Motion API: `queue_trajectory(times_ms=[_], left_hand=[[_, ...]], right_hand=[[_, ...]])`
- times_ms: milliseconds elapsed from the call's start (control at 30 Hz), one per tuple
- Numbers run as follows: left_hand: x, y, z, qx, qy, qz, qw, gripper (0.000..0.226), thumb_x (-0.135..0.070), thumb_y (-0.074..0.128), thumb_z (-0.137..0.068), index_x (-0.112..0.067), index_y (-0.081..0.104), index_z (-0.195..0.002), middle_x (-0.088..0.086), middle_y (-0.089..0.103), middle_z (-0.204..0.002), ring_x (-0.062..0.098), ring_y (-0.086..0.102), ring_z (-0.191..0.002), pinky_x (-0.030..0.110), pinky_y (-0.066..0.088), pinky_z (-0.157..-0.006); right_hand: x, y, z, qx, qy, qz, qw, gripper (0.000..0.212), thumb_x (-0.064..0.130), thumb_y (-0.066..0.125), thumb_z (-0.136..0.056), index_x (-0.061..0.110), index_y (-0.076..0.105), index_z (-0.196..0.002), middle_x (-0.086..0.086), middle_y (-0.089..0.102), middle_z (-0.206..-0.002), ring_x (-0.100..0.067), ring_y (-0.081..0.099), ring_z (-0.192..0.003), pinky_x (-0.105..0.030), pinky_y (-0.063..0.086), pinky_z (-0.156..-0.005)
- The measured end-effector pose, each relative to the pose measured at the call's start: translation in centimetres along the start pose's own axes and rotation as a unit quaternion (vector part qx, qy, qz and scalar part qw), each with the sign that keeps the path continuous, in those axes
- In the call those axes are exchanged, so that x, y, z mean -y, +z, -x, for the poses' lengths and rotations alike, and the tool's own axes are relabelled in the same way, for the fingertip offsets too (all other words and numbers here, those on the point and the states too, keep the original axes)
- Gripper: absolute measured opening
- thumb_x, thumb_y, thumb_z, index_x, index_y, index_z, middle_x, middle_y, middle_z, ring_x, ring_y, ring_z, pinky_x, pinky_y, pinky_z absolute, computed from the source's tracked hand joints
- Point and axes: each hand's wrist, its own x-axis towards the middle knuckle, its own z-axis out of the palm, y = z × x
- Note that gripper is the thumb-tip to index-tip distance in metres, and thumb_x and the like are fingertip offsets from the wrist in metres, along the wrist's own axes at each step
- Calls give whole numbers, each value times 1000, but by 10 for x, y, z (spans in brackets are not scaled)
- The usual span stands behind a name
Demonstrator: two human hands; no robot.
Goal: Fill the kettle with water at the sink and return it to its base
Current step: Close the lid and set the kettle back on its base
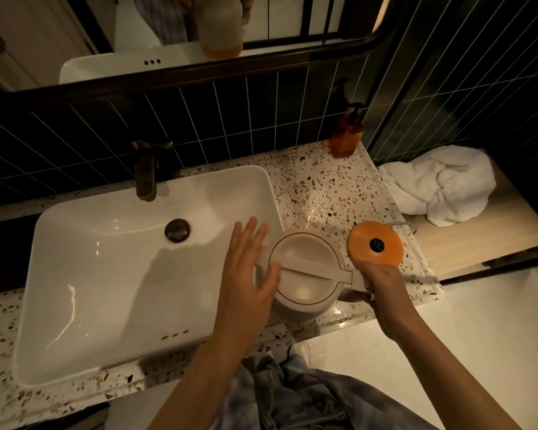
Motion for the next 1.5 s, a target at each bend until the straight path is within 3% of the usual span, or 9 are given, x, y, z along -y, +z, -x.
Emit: queue_trajectory(times_ms=[67,200,300,533,667,800,1067,1233,1500], left_hand=[[2,-1,1,-14,-116,125,985,59,-46,58,-88,-46,35,-142,-28,32,-152,-2,23,-141,24,24,-112],[8,3,3,30,-225,233,946,55,-57,56,-77,-47,49,-131,-20,55,-135,-6,49,-122,16,43,-95],[11,6,5,42,-234,267,934,24,-56,57,-78,-57,64,-101,-31,70,-104,-16,60,-98,2,45,-71],[14,13,5,44,-249,348,903,42,-58,68,-68,-55,64,-110,-31,69,-110,-9,62,-102,7,50,-72],[10,23,6,12,-264,379,887,53,-56,72,-64,-49,63,-115,-25,71,-109,-3,65,-101,11,53,-69],[0,43,8,-11,-269,377,886,59,-56,71,-65,-45,62,-122,-20,71,-114,2,66,-103,15,55,-69],[-35,116,-10,-53,-284,386,876,71,-63,79,-58,-37,65,-122,-8,70,-122,11,63,-114,32,52,-93],[-45,169,-28,-96,-313,424,845,75,-54,84,-55,-25,67,-122,0,71,-121,16,66,-111,27,57,-81],[-42,227,-54,-88,-355,442,819,64,-36,76,-67,-17,63,-127,0,73,-116,15,68,-106,23,57,-73]], right_hand=[[-1,1,1,-8,4,-15,1000,51,14,52,-92,-34,38,-90,-38,36,-75,-52,53,-71,-33,58,-57],[-2,2,0,-16,14,-48,999,52,13,52,-92,-36,37,-91,-32,34,-76,-45,58,-70,-31,58,-54],[-1,4,0,-37,13,-58,998,49,10,50,-92,-36,37,-92,-45,32,-76,-44,53,-73,-31,57,-54],[-5,4,1,-83,-4,-46,996,43,10,53,-90,-31,43,-90,-52,44,-87,-55,45,-77,-64,49,-74],[-7,0,3,-79,-19,-60,995,66,30,60,-77,-32,38,-82,-45,37,-73,-40,40,-73,-54,40,-71],[-8,-20,-4,-68,-25,-79,994,74,38,64,-69,-31,39,-77,-36,39,-71,-38,40,-73,-60,41,-70],[-1,-100,-37,-39,-43,-73,996,67,36,62,-71,-28,42,-70,-36,38,-65,-33,39,-69,-45,34,-67],[0,-144,-65,-55,-31,-42,997,27,22,62,-82,0,59,-67,-16,43,-65,-23,40,-58,-32,38,-56],[-9,-187,-113,-40,-117,-66,990,60,4,56,-88,25,37,-36,12,30,-35,0,28,-37,-12,30,-40]])
